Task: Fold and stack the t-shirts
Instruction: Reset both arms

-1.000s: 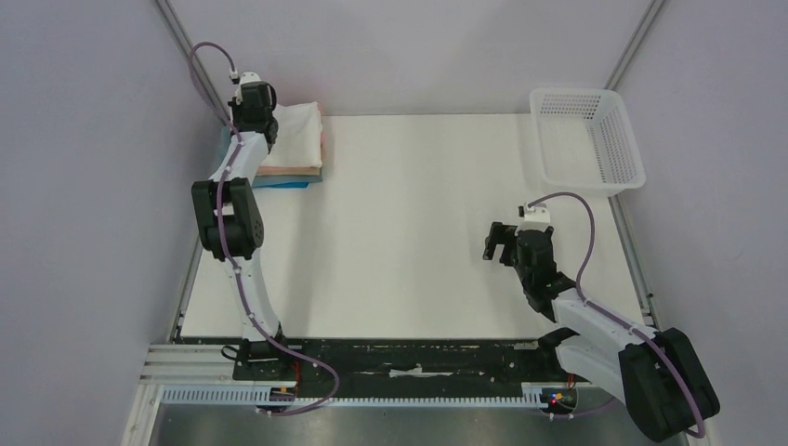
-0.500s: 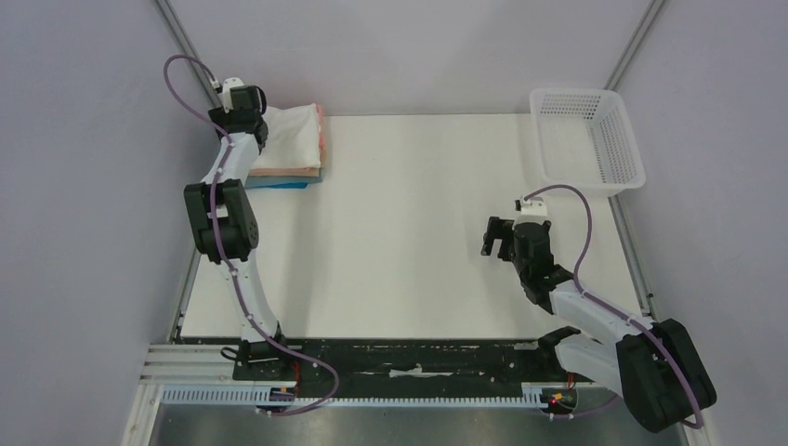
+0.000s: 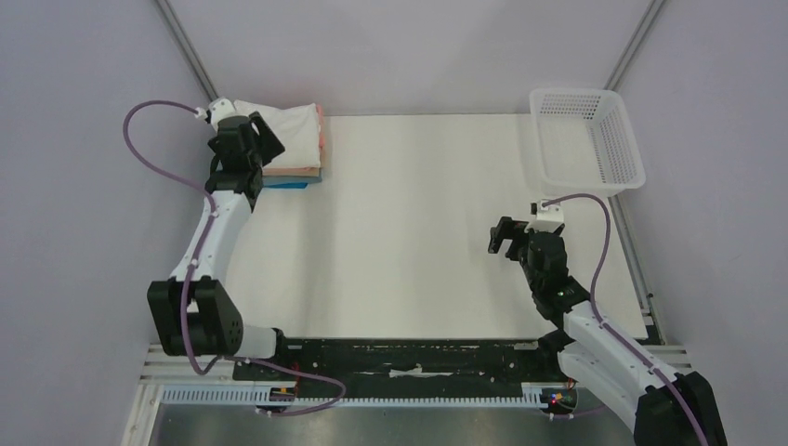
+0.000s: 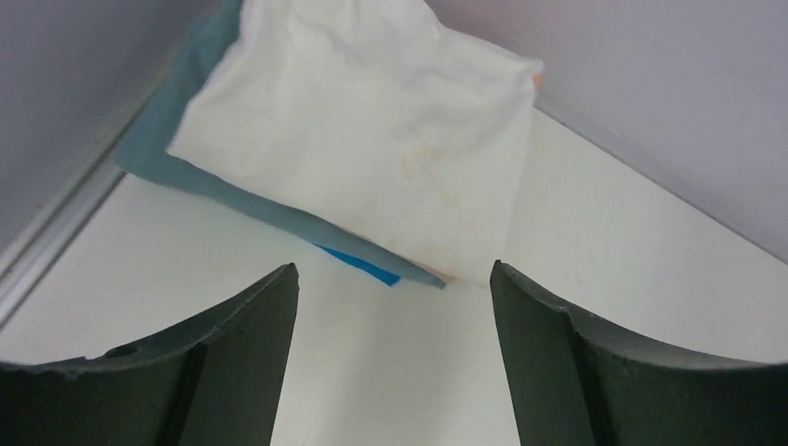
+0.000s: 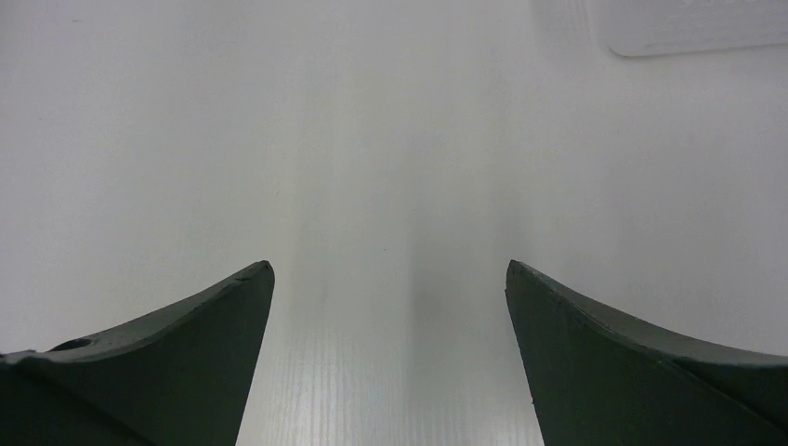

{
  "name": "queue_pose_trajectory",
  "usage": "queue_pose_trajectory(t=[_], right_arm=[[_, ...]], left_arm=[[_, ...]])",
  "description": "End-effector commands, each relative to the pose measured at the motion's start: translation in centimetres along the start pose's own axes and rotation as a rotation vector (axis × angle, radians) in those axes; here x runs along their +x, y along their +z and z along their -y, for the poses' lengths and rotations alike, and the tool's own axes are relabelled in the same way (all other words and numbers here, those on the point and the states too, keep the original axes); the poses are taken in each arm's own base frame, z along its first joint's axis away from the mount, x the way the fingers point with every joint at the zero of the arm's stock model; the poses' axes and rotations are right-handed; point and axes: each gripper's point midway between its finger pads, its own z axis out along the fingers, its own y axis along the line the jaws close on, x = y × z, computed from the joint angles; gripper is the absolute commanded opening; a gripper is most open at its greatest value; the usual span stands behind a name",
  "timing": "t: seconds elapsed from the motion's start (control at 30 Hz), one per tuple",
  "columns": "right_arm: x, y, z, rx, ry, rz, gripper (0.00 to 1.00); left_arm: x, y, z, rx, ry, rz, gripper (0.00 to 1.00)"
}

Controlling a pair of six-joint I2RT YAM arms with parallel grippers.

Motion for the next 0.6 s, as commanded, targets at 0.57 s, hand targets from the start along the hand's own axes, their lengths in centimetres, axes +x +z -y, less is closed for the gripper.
queue_pose_trajectory(t=[0.57], right_arm=[[0.5,-1.3,1.4,0.024,0.049,0.09,0.98]], left_arm=[[16.1,-13.5,1.0,0.426,-0.088,-0.207,0.82]])
